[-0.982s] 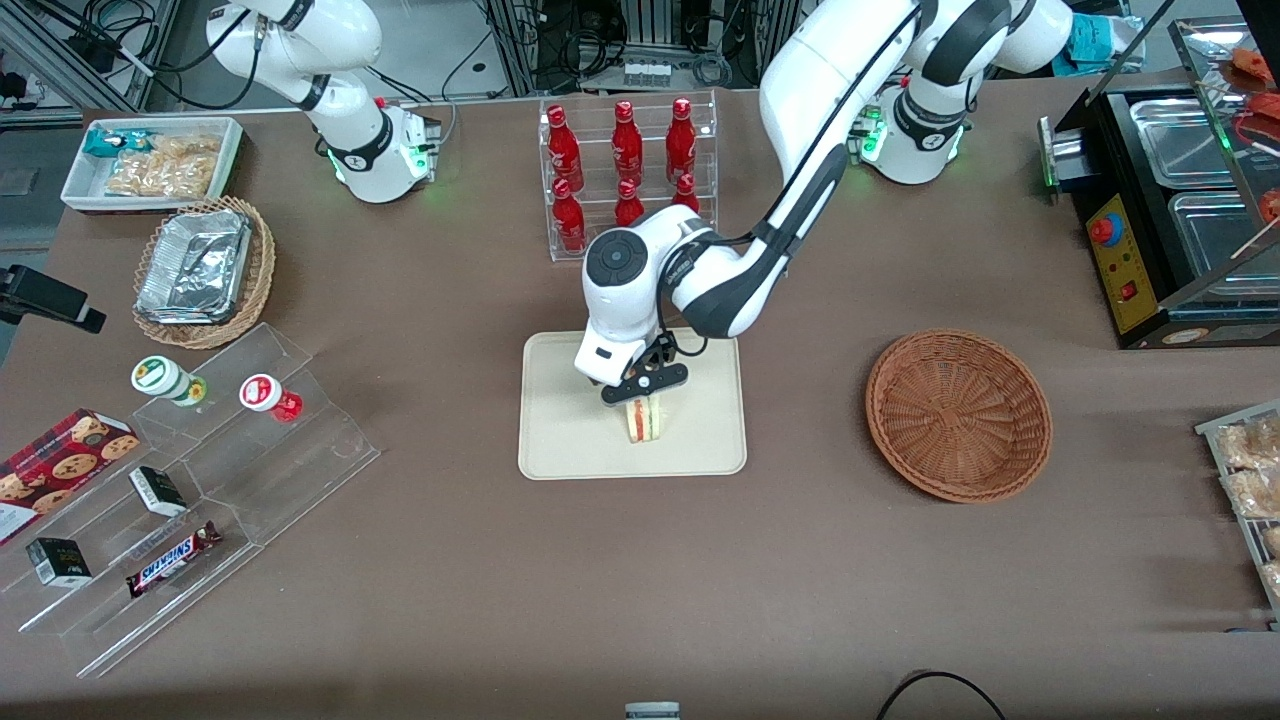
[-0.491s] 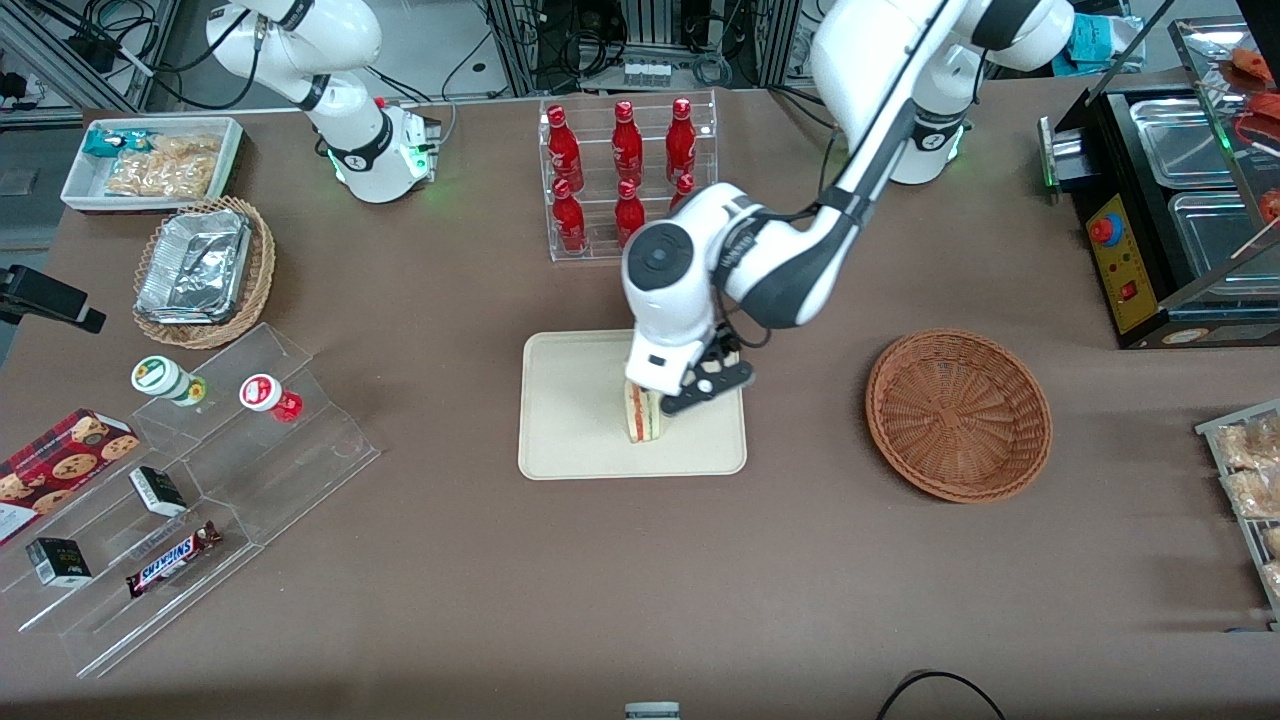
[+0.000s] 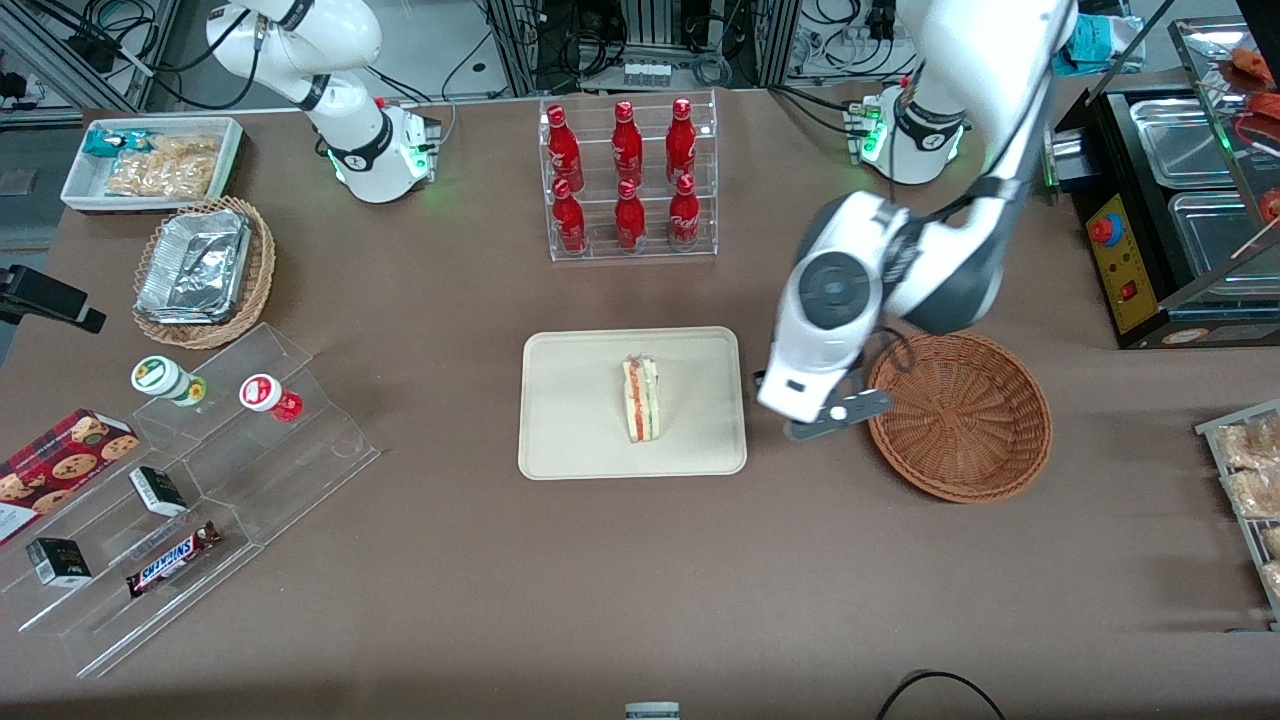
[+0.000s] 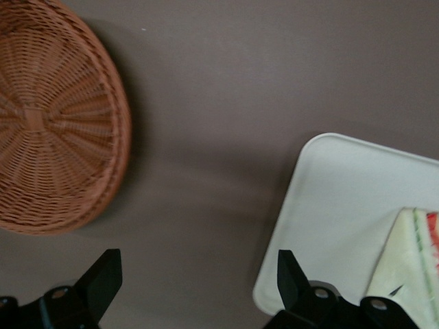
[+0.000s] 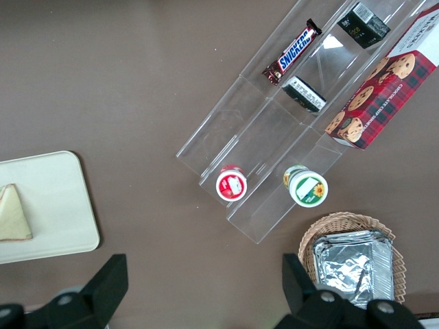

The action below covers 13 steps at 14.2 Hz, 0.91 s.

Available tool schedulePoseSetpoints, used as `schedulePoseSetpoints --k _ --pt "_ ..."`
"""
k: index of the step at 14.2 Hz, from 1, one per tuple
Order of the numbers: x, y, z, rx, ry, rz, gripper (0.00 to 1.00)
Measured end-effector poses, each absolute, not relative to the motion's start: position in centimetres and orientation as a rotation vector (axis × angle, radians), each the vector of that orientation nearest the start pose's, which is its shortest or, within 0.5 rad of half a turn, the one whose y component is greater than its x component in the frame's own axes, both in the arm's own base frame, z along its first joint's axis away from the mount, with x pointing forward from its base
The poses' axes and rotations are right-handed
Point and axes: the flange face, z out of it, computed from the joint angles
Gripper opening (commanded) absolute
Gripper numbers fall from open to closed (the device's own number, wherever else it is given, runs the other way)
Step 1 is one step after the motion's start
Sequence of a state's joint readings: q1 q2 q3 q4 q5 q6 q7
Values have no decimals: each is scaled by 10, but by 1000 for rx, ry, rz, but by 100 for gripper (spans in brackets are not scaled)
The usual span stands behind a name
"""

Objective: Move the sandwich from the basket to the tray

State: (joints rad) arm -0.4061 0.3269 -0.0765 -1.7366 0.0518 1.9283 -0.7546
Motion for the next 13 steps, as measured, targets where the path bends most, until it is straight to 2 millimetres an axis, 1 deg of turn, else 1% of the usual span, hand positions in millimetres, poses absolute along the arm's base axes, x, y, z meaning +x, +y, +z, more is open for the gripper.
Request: schedulePoseSetpoints --k 3,6,9,11,13 --pt "550 -223 407 -3036 -277 217 100" --pt "540 -172 442 -3037 -135 300 100" --pt "536 -120 480 -3059 -5 323 100" --pt "535 -95 506 -3076 55 291 100" --pt "535 -83 531 -3089 90 231 100"
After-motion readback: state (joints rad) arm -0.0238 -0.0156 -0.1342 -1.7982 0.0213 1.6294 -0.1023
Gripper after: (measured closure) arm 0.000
